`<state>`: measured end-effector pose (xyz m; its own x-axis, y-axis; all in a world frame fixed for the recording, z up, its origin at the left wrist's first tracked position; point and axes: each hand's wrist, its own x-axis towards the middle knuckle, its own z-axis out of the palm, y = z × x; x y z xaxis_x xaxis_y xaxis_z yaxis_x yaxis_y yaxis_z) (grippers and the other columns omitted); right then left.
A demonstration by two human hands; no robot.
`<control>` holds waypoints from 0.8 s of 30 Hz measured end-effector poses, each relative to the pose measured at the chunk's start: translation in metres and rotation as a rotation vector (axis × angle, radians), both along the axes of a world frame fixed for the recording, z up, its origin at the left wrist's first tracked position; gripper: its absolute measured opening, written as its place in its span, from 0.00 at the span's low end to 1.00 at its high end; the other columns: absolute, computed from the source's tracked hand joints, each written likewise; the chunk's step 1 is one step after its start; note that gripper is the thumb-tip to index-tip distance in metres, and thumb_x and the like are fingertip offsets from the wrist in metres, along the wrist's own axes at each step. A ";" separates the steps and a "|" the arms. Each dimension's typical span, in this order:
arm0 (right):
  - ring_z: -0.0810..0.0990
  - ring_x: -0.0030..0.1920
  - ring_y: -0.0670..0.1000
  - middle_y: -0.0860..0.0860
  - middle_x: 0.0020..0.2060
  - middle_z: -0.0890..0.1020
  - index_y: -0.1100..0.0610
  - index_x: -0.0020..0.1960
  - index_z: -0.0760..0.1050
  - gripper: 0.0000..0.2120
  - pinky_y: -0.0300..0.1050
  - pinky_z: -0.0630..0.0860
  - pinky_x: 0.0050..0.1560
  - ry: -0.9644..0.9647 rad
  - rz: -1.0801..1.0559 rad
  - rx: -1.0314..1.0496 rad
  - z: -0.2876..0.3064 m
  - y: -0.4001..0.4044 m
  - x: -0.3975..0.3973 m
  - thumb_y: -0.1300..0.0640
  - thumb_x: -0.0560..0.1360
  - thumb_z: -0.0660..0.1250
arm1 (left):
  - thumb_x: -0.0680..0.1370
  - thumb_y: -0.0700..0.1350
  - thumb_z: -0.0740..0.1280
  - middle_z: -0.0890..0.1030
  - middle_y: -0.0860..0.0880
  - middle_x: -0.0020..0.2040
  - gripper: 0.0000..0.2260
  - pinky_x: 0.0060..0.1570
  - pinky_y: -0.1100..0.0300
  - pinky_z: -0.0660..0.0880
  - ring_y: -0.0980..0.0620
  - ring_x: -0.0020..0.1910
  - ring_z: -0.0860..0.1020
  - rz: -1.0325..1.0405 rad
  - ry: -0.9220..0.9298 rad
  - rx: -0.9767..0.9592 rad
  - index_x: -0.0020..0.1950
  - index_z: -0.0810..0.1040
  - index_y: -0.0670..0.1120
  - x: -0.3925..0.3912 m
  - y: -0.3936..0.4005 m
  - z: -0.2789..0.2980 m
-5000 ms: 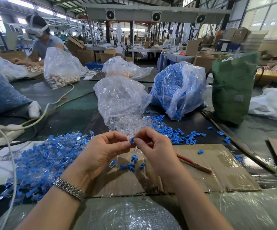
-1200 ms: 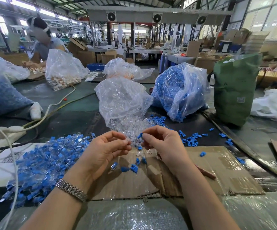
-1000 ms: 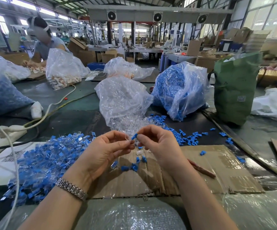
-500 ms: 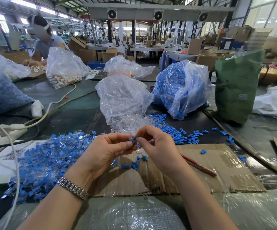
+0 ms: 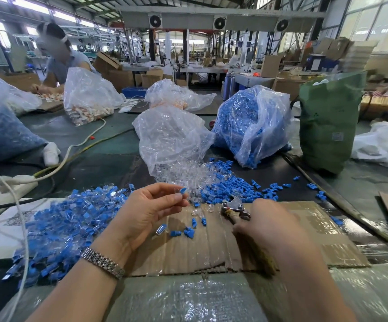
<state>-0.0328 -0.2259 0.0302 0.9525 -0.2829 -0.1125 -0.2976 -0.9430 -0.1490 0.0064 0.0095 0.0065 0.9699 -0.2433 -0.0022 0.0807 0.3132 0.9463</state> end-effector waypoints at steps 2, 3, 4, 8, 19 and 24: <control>0.75 0.45 0.55 0.52 0.43 0.77 0.53 0.36 0.67 0.19 0.47 0.73 0.45 0.006 0.039 0.033 -0.001 -0.001 -0.001 0.43 0.73 0.71 | 0.70 0.36 0.73 0.85 0.34 0.54 0.15 0.47 0.58 0.83 0.41 0.51 0.85 0.003 0.010 -0.015 0.55 0.83 0.35 0.000 0.001 -0.001; 0.75 0.43 0.54 0.52 0.40 0.76 0.53 0.35 0.67 0.18 0.45 0.70 0.41 0.004 0.061 0.032 -0.001 0.000 -0.002 0.45 0.73 0.70 | 0.70 0.36 0.73 0.85 0.34 0.54 0.15 0.47 0.58 0.83 0.41 0.51 0.85 0.005 0.012 -0.022 0.55 0.83 0.35 0.000 0.001 -0.001; 0.75 0.40 0.54 0.52 0.37 0.75 0.54 0.34 0.68 0.17 0.44 0.67 0.37 -0.006 0.081 0.041 -0.001 0.001 -0.001 0.46 0.74 0.69 | 0.70 0.36 0.73 0.85 0.34 0.54 0.14 0.47 0.58 0.83 0.41 0.51 0.85 0.008 0.014 -0.031 0.55 0.83 0.35 0.000 0.001 0.000; 0.73 0.29 0.51 0.50 0.28 0.75 0.56 0.34 0.72 0.16 0.43 0.66 0.30 -0.026 0.093 0.329 0.007 -0.001 -0.001 0.48 0.76 0.65 | 0.70 0.36 0.73 0.84 0.34 0.54 0.12 0.48 0.57 0.83 0.41 0.50 0.86 0.032 0.028 -0.089 0.53 0.84 0.38 0.000 0.003 0.001; 0.83 0.41 0.51 0.57 0.42 0.82 0.63 0.51 0.77 0.08 0.56 0.83 0.54 0.200 0.414 0.757 0.032 0.039 0.001 0.58 0.82 0.63 | 0.68 0.37 0.74 0.86 0.41 0.52 0.10 0.48 0.60 0.82 0.49 0.50 0.85 0.030 -0.002 -0.107 0.47 0.88 0.43 0.000 0.002 0.001; 0.85 0.41 0.50 0.58 0.43 0.85 0.59 0.48 0.75 0.07 0.53 0.83 0.52 0.206 0.439 0.766 0.031 0.043 0.000 0.56 0.83 0.63 | 0.67 0.38 0.74 0.86 0.40 0.52 0.09 0.55 0.55 0.82 0.46 0.52 0.85 0.031 -0.042 -0.033 0.46 0.88 0.45 -0.003 -0.002 0.001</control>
<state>-0.0330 -0.1825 0.0613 0.8974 0.3231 -0.3006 -0.0253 -0.6423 -0.7660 0.0037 0.0078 0.0080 0.9760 -0.2128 0.0463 0.0310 0.3460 0.9377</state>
